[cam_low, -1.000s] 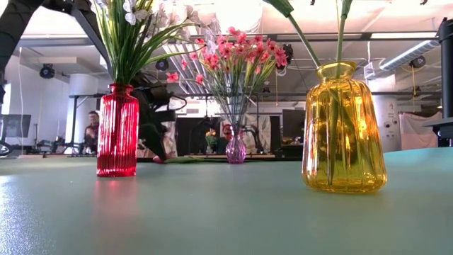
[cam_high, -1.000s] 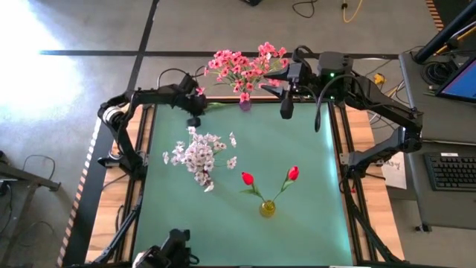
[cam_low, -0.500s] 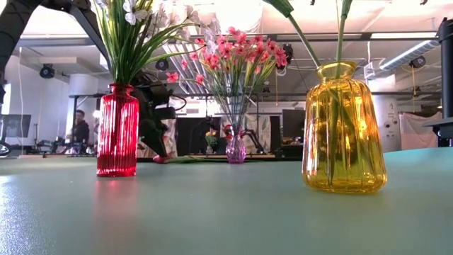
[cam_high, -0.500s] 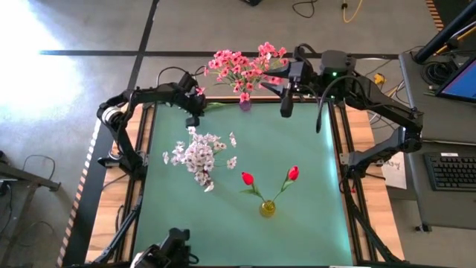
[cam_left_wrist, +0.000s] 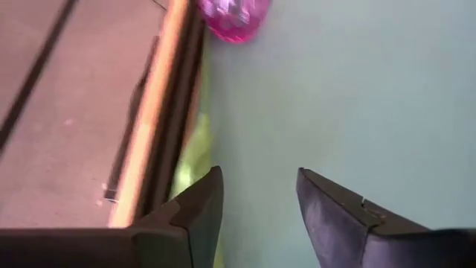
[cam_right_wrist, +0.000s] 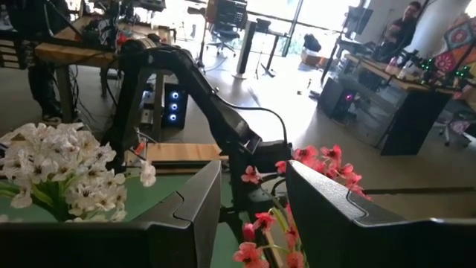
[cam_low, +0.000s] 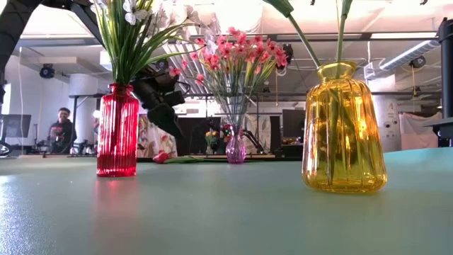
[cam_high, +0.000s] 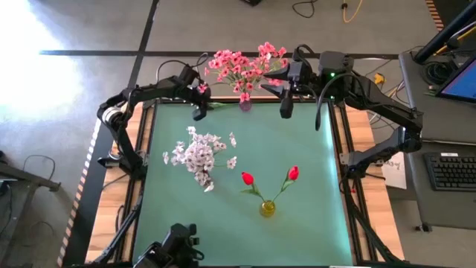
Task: Sort flowers into vase by color
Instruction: Put the red tulip into the yellow flower vase
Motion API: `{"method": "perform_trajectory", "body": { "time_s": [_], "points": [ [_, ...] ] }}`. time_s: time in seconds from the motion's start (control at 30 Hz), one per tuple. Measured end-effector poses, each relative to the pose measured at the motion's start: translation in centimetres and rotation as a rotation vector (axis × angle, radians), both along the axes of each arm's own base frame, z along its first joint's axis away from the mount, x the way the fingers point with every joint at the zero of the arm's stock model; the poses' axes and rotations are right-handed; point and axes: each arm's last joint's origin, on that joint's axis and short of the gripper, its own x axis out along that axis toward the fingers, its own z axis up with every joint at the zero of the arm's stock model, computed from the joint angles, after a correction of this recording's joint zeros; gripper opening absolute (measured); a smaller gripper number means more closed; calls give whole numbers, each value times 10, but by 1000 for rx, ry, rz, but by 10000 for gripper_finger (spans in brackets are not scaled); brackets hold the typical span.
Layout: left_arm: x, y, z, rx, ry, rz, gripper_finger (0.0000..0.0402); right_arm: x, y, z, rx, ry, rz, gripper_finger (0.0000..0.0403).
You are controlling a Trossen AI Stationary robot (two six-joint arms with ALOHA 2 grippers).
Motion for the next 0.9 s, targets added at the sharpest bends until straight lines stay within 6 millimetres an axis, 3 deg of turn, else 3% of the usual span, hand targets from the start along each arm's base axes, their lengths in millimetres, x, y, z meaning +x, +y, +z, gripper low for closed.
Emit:
{"method": "perform_trajectory", "body": {
  "time_s": [0.13, 0.4, 0.9],
  "points": [
    [1, 2, -2, 6, -10, 19, 170, 0, 0, -1, 12, 5, -2, 146],
    [6, 6, -26, -15, 53, 48, 197, 0, 0, -2, 32, 12, -4, 146],
    [11, 17, -55, 39, 117, 101, 198, 0, 0, -3, 0, 37, 1, 146]
  ]
}}
